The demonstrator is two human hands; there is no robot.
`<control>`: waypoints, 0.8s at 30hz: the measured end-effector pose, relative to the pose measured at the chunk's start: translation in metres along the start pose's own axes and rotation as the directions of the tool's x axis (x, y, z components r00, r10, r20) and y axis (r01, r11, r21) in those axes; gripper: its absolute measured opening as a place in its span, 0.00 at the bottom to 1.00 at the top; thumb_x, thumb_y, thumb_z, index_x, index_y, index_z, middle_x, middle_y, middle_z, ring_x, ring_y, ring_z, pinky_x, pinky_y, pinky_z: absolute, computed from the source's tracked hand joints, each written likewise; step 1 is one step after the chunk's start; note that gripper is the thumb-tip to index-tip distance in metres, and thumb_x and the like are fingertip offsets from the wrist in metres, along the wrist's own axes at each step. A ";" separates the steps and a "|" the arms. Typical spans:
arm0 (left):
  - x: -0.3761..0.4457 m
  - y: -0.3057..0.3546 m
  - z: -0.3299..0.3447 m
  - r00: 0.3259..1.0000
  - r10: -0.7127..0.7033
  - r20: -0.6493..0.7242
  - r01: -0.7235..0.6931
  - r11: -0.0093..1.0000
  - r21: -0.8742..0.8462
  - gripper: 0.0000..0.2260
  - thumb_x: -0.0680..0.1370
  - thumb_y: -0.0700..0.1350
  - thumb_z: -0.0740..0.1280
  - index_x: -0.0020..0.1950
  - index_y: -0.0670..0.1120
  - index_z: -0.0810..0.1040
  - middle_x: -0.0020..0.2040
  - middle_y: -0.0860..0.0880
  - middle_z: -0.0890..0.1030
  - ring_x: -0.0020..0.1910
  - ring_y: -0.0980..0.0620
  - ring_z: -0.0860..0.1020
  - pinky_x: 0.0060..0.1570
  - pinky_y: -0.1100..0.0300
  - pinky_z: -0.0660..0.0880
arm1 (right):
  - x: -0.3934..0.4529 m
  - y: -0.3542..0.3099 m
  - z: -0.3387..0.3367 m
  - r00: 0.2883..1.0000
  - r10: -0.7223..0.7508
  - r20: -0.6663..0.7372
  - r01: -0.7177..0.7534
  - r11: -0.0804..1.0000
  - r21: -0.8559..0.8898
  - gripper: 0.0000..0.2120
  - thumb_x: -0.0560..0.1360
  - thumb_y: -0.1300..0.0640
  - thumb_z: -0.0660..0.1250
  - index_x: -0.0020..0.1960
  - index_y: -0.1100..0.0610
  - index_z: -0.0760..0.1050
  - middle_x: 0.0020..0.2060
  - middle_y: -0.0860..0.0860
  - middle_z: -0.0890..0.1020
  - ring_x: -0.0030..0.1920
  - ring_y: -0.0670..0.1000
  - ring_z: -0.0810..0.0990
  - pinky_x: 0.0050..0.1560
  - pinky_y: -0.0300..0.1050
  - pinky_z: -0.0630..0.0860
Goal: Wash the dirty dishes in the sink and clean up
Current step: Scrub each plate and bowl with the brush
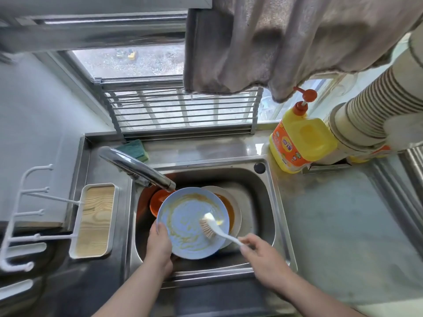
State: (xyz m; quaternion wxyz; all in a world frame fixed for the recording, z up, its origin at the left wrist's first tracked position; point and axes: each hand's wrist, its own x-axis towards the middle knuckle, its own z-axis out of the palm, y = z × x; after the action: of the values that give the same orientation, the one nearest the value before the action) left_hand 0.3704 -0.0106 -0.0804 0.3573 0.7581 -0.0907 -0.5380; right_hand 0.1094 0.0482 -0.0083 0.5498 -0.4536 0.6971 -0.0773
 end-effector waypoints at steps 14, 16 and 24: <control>-0.029 -0.019 0.126 0.943 -0.171 0.287 0.121 0.976 0.184 0.23 0.85 0.38 0.61 0.70 0.66 0.68 0.61 0.49 0.77 0.58 0.42 0.79 0.54 0.39 0.83 | -0.018 0.049 -0.064 0.943 0.173 -0.284 -0.143 0.982 0.125 0.05 0.83 0.48 0.64 0.54 0.39 0.78 0.40 0.43 0.85 0.44 0.45 0.83 0.53 0.47 0.78; -0.031 -0.016 0.133 0.915 -0.202 0.349 0.140 0.971 0.194 0.24 0.86 0.38 0.60 0.72 0.67 0.65 0.62 0.48 0.77 0.59 0.43 0.79 0.51 0.42 0.83 | -0.017 0.048 -0.066 0.946 0.160 -0.281 -0.128 0.983 0.128 0.05 0.83 0.48 0.64 0.55 0.39 0.78 0.40 0.45 0.86 0.42 0.45 0.83 0.51 0.45 0.78; -0.036 -0.020 0.145 0.917 -0.142 0.373 -0.054 0.883 0.467 0.34 0.84 0.41 0.63 0.81 0.66 0.51 0.64 0.48 0.75 0.57 0.45 0.79 0.55 0.42 0.83 | -0.013 0.044 -0.075 0.935 0.150 -0.322 -0.093 0.978 0.186 0.08 0.84 0.49 0.64 0.56 0.36 0.78 0.41 0.41 0.86 0.42 0.40 0.82 0.51 0.45 0.79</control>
State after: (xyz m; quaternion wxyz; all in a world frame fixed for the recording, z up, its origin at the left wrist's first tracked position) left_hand 0.2228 -0.0417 -0.0899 0.1253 0.6986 -0.2706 -0.6504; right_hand 0.0221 0.0534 0.0024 0.4634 -0.3420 0.7981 -0.1772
